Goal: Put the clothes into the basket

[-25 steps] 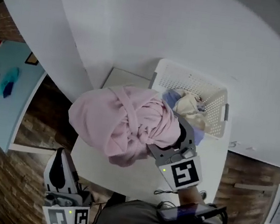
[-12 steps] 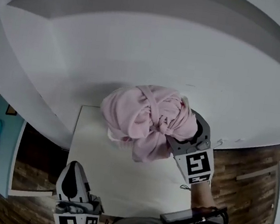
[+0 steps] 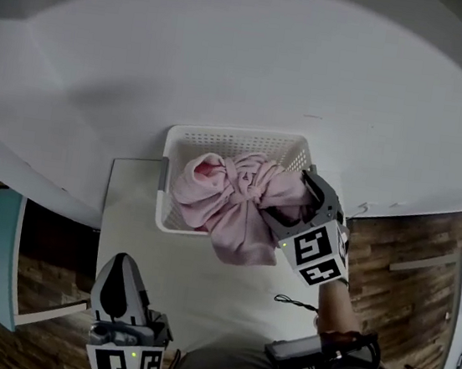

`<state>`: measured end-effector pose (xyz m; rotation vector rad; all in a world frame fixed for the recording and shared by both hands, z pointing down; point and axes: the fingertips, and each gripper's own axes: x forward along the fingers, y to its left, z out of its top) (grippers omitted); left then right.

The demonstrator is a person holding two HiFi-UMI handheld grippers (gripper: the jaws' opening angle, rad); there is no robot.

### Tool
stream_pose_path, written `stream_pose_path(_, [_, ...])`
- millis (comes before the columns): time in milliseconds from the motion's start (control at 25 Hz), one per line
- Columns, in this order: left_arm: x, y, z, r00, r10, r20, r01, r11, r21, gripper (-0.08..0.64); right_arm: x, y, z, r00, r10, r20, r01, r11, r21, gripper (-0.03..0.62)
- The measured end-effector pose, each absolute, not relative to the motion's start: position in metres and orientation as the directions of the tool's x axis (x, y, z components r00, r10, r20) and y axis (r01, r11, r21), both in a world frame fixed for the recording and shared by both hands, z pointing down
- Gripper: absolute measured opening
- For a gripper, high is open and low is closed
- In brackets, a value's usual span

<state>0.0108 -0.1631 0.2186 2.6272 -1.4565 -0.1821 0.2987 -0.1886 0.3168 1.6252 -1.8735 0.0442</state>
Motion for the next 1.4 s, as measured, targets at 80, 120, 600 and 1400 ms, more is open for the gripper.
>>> stream_pose_path(80, [0.018, -0.169, 0.222, 0.536, -0.844, -0.036, -0.828, -0.533, 0.174, 0.008, 0.297, -0.186, 0.316, -0.067, -0.88, 0.471, -0.912, 0.245, 0.329, 0.451])
stream_pose_path(120, [0.02, -0.171, 0.222, 0.541, -0.84, -0.035, -0.825, -0.538, 0.173, 0.008, 0.295, -0.184, 0.309, -0.092, -0.891, 0.444, -0.927, 0.24, 0.289, 0.451])
stream_pose_path(600, [0.041, -0.182, 0.192, 0.625, -0.771, -0.125, -0.76, -0.637, 0.129, 0.008, 0.285, -0.112, 0.26, -0.051, -0.971, 0.236, -0.98, 0.094, 0.175, 0.398])
stream_pose_path(1400, [0.056, -0.142, 0.178, 0.691, -0.708, -0.145, -0.715, -0.699, 0.011, 0.008, 0.237, -0.022, 0.246, 0.072, -0.997, 0.005, -0.997, -0.072, -0.005, 0.008])
